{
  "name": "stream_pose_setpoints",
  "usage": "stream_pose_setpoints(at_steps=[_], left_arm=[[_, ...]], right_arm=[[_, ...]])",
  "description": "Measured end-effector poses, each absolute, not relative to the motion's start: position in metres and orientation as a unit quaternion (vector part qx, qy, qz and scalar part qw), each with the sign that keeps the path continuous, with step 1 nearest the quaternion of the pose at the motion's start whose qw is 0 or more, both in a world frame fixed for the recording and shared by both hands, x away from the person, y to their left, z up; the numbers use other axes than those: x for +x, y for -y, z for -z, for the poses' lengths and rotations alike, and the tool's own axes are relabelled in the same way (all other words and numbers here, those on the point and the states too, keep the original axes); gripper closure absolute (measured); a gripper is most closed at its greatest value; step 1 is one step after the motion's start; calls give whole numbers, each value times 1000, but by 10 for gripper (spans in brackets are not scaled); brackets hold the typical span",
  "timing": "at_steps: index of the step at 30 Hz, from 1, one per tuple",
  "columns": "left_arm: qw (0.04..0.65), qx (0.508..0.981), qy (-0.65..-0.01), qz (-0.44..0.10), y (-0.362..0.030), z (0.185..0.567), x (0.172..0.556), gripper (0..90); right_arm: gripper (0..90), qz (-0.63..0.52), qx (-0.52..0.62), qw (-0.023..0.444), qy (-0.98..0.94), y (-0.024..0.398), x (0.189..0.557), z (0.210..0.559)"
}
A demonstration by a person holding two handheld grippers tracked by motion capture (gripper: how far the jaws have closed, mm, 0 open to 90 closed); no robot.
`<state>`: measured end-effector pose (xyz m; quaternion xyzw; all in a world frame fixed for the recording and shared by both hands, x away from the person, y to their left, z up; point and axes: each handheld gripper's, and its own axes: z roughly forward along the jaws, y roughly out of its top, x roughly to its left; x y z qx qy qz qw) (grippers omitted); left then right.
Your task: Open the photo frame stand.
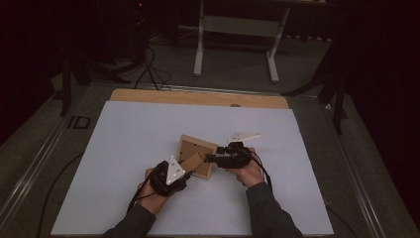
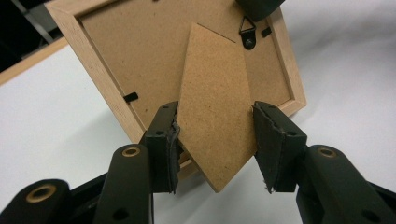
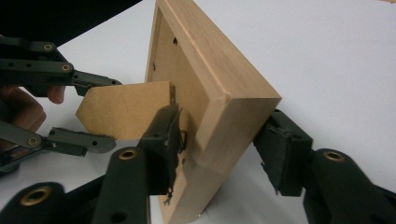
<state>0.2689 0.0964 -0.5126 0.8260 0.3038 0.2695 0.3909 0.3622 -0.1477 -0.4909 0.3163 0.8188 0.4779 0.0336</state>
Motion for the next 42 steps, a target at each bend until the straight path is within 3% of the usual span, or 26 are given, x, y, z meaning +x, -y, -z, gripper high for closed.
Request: stream_pose_setpoints(at_steps=[8, 26, 33, 38, 42], left_arm=[[400, 828, -310, -240, -100, 511, 271, 521], [450, 813, -350, -120, -111, 509, 283, 527], [462, 804, -361, -97, -115, 509, 285, 572], [456, 805, -364, -105, -115, 510, 285, 683], [454, 804, -368, -112, -115, 511, 286, 714]], right_arm=[[553, -482, 316, 41, -816, 149, 360, 491], [571, -484, 287, 67, -824, 144, 351, 485], [571, -481, 277, 82, -828, 142, 347, 483], [569, -477, 267, 99, -831, 140, 344, 481], [575, -476, 260, 114, -832, 138, 341, 479]])
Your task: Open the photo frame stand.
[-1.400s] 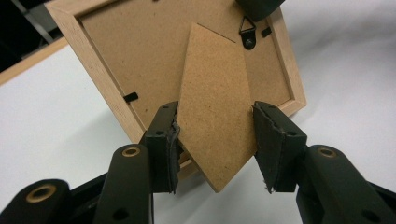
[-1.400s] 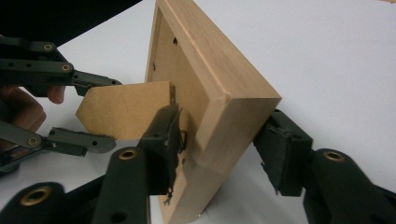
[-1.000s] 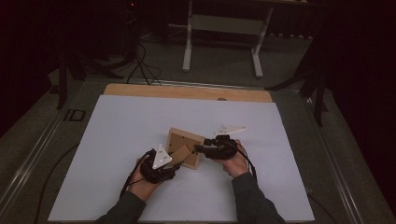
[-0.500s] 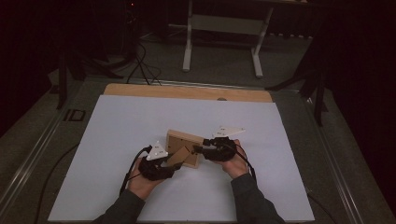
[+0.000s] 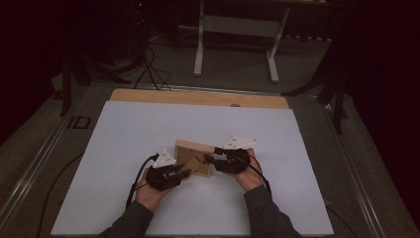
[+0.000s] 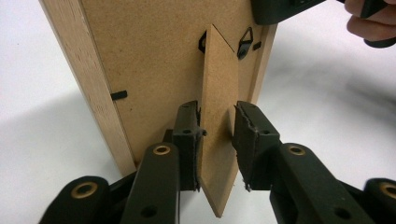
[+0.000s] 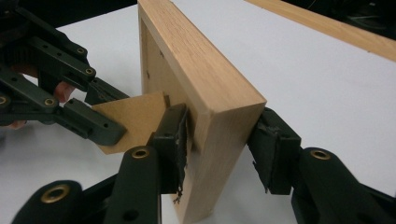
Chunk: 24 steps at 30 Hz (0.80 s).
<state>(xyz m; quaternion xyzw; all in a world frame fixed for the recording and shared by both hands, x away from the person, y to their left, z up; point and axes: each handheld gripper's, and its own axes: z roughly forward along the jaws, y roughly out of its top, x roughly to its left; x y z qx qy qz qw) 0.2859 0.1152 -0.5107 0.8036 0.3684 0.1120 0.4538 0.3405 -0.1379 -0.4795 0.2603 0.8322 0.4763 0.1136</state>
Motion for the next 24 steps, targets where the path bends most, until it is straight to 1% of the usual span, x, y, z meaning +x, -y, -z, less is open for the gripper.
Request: stream_pose_setpoints(at_steps=[7, 24], left_arm=[[451, 800, -379, -114, -112, 514, 290, 736], [445, 798, -383, -133, -108, 517, 302, 752]], right_arm=[[584, -472, 255, 129, -834, 138, 338, 477], [584, -471, 252, 163, -829, 138, 335, 474]])
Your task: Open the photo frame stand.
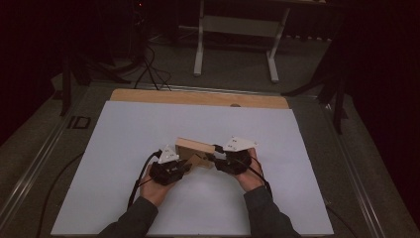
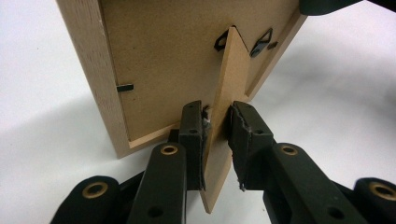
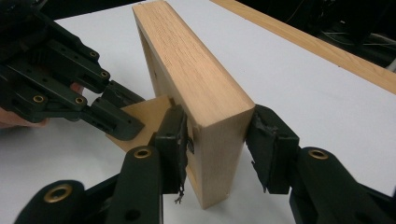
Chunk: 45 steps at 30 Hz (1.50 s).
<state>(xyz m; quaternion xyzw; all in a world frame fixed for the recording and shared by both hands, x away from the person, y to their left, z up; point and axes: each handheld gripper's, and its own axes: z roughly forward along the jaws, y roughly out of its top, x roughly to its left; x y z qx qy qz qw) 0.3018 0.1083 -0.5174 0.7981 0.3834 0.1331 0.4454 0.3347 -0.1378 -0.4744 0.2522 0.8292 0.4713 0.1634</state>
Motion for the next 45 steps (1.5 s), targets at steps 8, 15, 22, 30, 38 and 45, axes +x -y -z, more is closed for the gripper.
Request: stream_pose_setpoints(at_steps=[8, 15, 22, 30, 38, 45], left_arm=[[445, 800, -379, -136, -108, 518, 302, 751], [443, 802, -377, -138, -108, 518, 300, 750], [444, 801, -377, -134, -109, 520, 299, 747], [451, 798, -381, -120, -111, 521, 298, 731], [459, 795, -382, -110, -113, 521, 298, 706], [473, 785, -390, -88, -118, 522, 298, 696]], right_arm=[[580, -472, 252, 163, -829, 138, 334, 475], [573, -475, 250, 156, -829, 139, 332, 475], [565, -477, 245, 151, -831, 139, 330, 475], [559, -476, 241, 148, -833, 140, 329, 476], [555, -476, 241, 145, -833, 139, 327, 476], [552, -476, 240, 143, -834, 139, 327, 476]])
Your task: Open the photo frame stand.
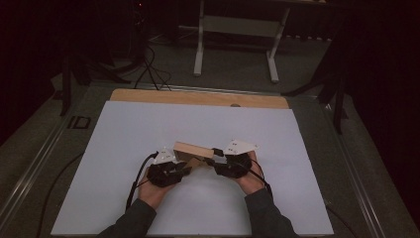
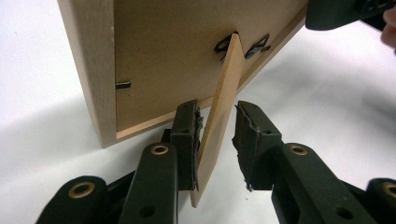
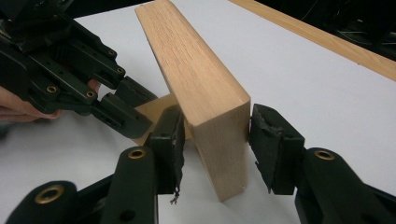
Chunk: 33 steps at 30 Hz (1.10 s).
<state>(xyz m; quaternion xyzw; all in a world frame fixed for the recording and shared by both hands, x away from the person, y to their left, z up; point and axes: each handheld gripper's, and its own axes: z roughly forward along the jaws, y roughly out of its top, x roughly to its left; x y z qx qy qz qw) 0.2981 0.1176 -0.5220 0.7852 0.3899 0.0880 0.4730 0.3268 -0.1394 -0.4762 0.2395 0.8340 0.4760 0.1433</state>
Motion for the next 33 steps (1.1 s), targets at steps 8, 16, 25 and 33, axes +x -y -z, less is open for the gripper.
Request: stream_pose_setpoints(at_steps=[8, 16, 25, 33], left_arm=[[479, 781, -393, -78, -120, 523, 297, 686], [482, 779, -395, -65, -121, 523, 296, 673], [489, 775, -396, -58, -124, 523, 295, 662], [492, 773, -396, -56, -126, 522, 293, 663]], right_arm=[[547, -477, 238, 141, -835, 139, 326, 477], [542, -475, 236, 137, -836, 139, 325, 477], [523, -475, 234, 130, -838, 139, 325, 477], [516, -474, 232, 127, -840, 139, 324, 477]])
